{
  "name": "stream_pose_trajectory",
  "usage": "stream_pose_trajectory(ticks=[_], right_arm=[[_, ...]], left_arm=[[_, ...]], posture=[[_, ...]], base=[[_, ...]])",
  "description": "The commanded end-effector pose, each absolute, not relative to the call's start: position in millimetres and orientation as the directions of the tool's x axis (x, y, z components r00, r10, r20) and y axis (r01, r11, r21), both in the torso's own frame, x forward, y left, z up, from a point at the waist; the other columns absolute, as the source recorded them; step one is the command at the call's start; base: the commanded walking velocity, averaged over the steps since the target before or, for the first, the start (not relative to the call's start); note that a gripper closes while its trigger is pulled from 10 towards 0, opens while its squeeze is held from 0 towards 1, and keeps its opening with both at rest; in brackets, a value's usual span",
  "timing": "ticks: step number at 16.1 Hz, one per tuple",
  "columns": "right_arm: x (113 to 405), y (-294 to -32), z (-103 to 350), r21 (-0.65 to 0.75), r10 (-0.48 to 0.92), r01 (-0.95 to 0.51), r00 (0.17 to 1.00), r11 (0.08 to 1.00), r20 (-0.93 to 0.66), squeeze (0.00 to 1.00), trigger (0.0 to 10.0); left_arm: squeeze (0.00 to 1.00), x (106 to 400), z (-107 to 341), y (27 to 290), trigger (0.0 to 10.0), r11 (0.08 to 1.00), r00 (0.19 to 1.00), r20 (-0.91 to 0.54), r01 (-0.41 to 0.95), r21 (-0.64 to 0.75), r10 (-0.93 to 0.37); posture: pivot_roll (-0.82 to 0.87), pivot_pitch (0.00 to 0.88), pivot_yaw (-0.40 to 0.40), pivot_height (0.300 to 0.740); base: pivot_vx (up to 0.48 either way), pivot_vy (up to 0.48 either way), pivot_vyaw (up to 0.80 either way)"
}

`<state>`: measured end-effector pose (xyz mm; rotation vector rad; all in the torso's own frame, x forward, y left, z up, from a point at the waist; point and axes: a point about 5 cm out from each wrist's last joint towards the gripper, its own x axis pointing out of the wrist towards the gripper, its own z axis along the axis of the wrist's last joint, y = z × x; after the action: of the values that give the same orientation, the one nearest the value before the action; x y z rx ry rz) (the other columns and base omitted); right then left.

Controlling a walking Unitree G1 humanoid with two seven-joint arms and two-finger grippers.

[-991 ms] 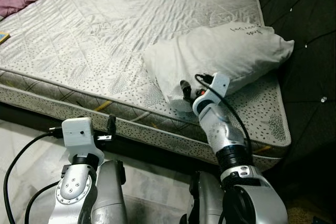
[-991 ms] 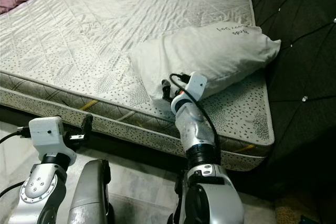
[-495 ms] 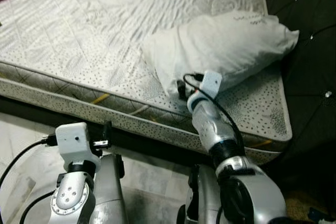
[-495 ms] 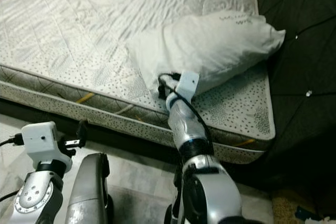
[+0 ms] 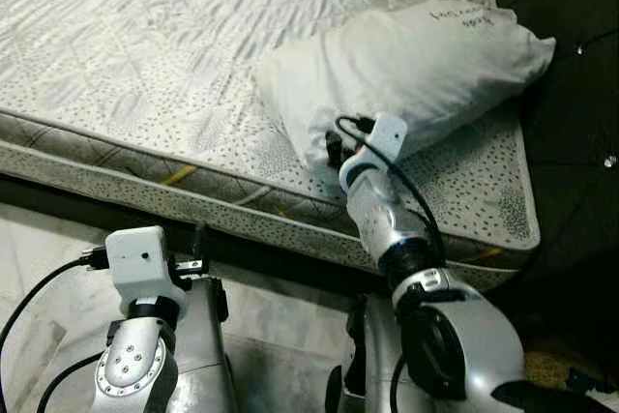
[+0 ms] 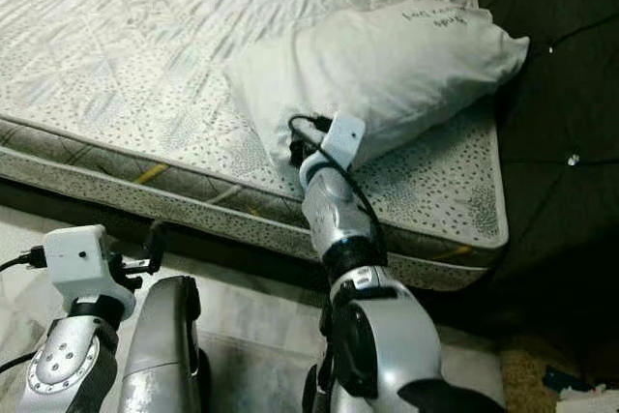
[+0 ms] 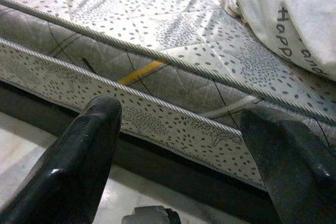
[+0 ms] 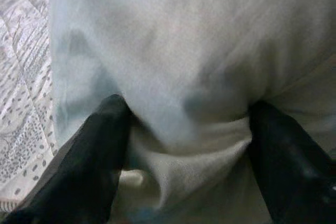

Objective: Clean up the room

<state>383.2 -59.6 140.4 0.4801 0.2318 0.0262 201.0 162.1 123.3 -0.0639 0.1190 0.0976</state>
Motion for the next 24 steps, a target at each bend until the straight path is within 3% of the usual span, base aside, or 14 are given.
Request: stream_pose_trajectory(ticks=[1, 9, 19, 22, 24], right_arm=[[364.6, 26.7, 165.0, 0.575, 0.277, -0.127, 0.944, 0.809, -0.181, 0.0, 0.0], [367.7, 19.3, 156.3, 0.554, 0.272, -0.113, 0.938, 0.825, -0.214, 0.0, 0.0], [390.3, -34.9, 172.1, 0.303, 0.192, -0.177, 0.981, 0.936, -0.021, 0.0, 0.0], [402.8, -72.6, 182.4, 0.265, 0.097, -0.094, 0.995, 0.96, 0.002, 0.0, 0.0], [411.2, -112.0, 194.4, 0.242, 0.0, -0.007, 1.0, 0.97, 0.031, 0.0, 0.0]], left_arm=[[0.0, 199.1, 125.5, 160.5, 10.0, 0.993, 0.988, -0.121, -0.103, -0.053, 0.096], [0.0, 205.9, 126.3, 160.6, 10.0, 0.992, 0.988, -0.112, -0.115, -0.054, 0.109], [0.0, 222.7, 129.6, 167.1, 10.0, 0.993, 0.992, -0.066, -0.112, -0.033, 0.11], [0.0, 230.5, 131.3, 171.7, 10.0, 0.993, 0.992, -0.045, -0.118, -0.021, 0.117], [0.0, 233.8, 131.0, 171.5, 10.0, 0.994, 0.993, -0.039, -0.111, -0.017, 0.111]], posture=[[0.28, 0.214, -0.113, 0.554], [0.28, 0.192, -0.125, 0.554], [0.27, 0.126, -0.112, 0.554], [0.26, 0.088, -0.1, 0.554], [0.25, 0.067, -0.088, 0.554]], base=[[0.0, 0.0, 0.0], [0.0, 0.0, 0.0], [0.0, 0.0, 0.0], [0.0, 0.0, 0.0], [0.0, 0.0, 0.0]])
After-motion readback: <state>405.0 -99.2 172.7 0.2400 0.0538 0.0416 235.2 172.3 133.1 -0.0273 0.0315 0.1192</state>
